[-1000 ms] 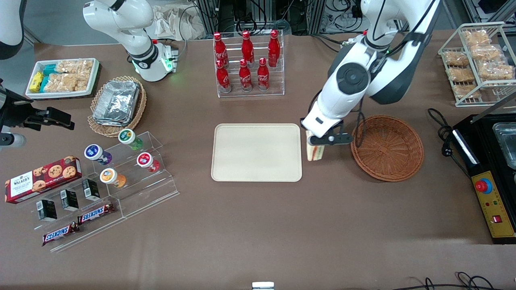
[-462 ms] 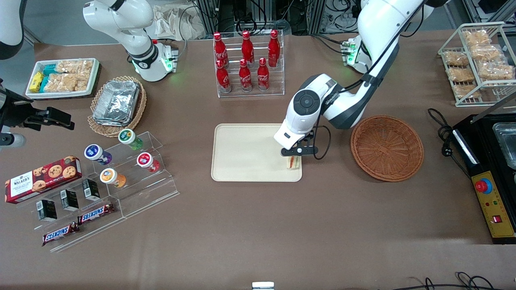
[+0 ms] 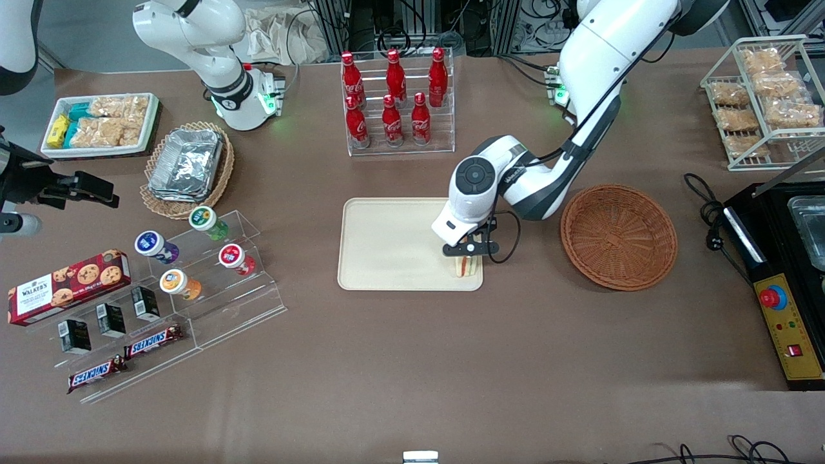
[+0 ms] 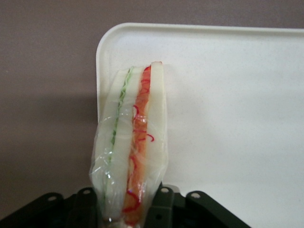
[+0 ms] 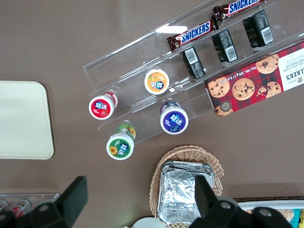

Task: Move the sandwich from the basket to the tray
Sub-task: 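Lower the sandwich onto the tray and open the left gripper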

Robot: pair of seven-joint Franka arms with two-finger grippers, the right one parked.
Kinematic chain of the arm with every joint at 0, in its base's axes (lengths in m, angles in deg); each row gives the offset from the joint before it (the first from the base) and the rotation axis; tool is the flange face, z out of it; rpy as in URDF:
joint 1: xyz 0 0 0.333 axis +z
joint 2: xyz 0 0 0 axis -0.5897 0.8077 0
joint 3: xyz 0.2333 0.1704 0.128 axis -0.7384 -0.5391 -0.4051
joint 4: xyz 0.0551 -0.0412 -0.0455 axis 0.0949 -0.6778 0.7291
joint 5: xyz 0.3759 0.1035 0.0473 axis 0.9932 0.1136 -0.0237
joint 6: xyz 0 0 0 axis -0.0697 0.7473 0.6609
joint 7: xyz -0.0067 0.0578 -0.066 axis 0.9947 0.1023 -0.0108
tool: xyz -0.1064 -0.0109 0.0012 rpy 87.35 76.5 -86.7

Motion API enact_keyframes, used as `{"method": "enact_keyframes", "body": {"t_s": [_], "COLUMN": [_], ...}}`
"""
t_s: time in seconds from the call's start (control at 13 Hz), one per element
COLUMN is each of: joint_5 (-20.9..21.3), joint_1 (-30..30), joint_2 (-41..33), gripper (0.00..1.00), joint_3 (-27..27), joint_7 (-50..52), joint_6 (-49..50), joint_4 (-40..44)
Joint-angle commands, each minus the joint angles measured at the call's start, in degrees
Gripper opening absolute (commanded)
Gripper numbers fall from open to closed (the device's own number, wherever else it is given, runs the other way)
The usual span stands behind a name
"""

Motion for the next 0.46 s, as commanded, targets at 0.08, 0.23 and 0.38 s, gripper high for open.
{"method": "enact_keyframes", "body": {"t_s": [0.08, 0.23, 0.38], "joint_5": [2.7, 2.7, 2.0], "joint_1": [-1.1, -0.7, -0.4], "joint_2": [1.0, 0.1, -3.4], "gripper": [1.0, 1.0, 1.0], "joint_3": [0.0, 0.0, 0.1], "joint_7": [8.2, 7.7, 7.7], "joint_6": [-0.3, 0.2, 3.6], "joint_4": [2.1, 2.1, 2.1]}}
